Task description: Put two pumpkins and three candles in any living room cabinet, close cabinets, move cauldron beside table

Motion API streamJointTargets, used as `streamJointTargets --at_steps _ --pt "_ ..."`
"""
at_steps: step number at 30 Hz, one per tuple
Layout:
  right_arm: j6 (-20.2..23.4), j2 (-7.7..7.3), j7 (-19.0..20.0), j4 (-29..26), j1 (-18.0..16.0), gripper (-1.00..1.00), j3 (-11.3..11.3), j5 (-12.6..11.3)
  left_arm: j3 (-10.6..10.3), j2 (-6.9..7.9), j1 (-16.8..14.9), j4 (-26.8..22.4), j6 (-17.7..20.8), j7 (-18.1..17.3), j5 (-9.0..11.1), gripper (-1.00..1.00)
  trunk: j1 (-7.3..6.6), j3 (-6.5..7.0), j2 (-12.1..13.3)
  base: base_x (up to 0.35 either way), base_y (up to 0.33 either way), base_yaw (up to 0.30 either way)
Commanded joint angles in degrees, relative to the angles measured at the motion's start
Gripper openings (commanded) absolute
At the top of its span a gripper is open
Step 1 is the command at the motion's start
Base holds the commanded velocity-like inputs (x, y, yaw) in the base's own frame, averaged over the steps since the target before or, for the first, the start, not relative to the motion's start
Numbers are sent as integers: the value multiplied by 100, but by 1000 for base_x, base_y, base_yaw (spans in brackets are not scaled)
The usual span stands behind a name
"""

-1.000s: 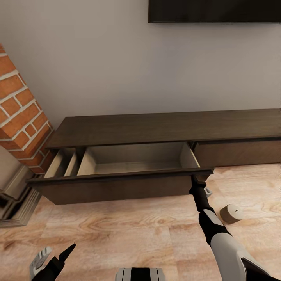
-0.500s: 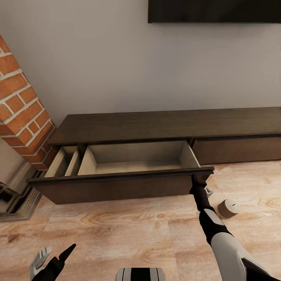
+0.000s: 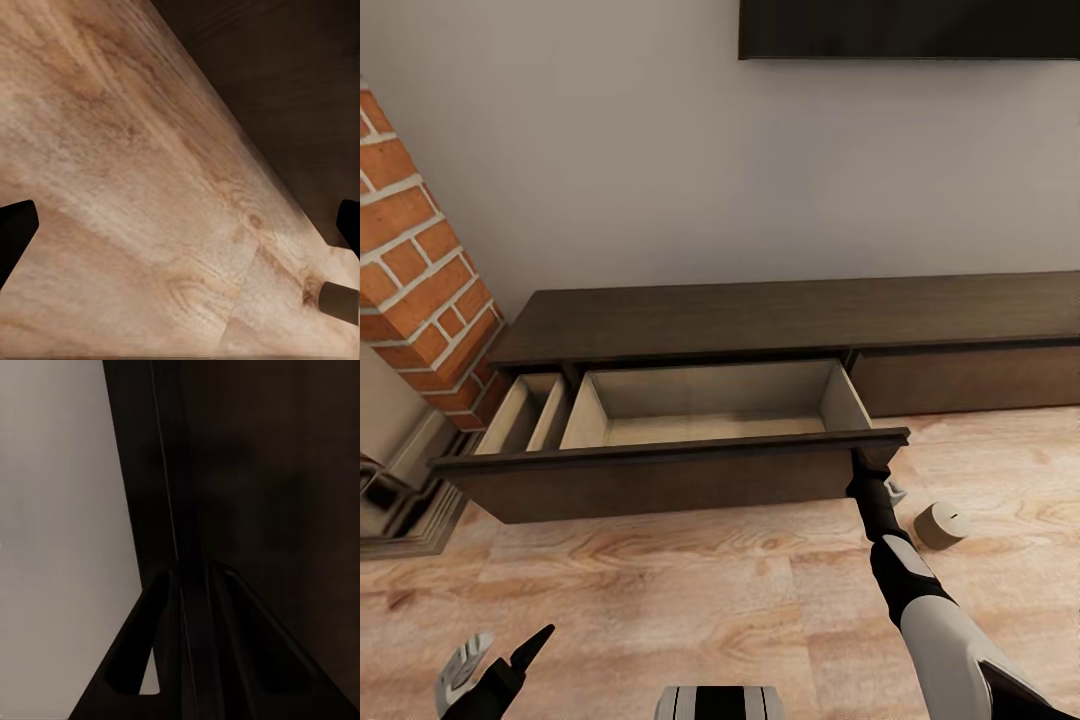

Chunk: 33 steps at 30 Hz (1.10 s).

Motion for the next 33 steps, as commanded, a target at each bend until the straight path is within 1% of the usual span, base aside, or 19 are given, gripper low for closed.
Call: streamJointTargets --at_steps 1,14,27,28,33 --pt "91 6 144 -11 -8 -100 17 -69 8 1 -1 -3 38 -6 36 100 -3 -2 -2 -38 0 0" --pt "91 6 144 -13 -8 -100 17 -69 2 17 -3 -3 38 -6 54 100 -3 -2 -2 -48 0 0" --pt "84 6 144 -14 -8 -100 17 -65 -7 24 -1 -3 38 -7 60 100 -3 -2 -2 -8 0 0" --pt "86 6 144 -14 -8 100 17 -67 -5 24 1 -3 38 -7 63 100 -3 -2 -2 0 0 0" --pt "90 6 144 -9 -8 100 24 -71 0 24 -1 -3 38 -8 63 100 -3 -2 -2 0 0 0"
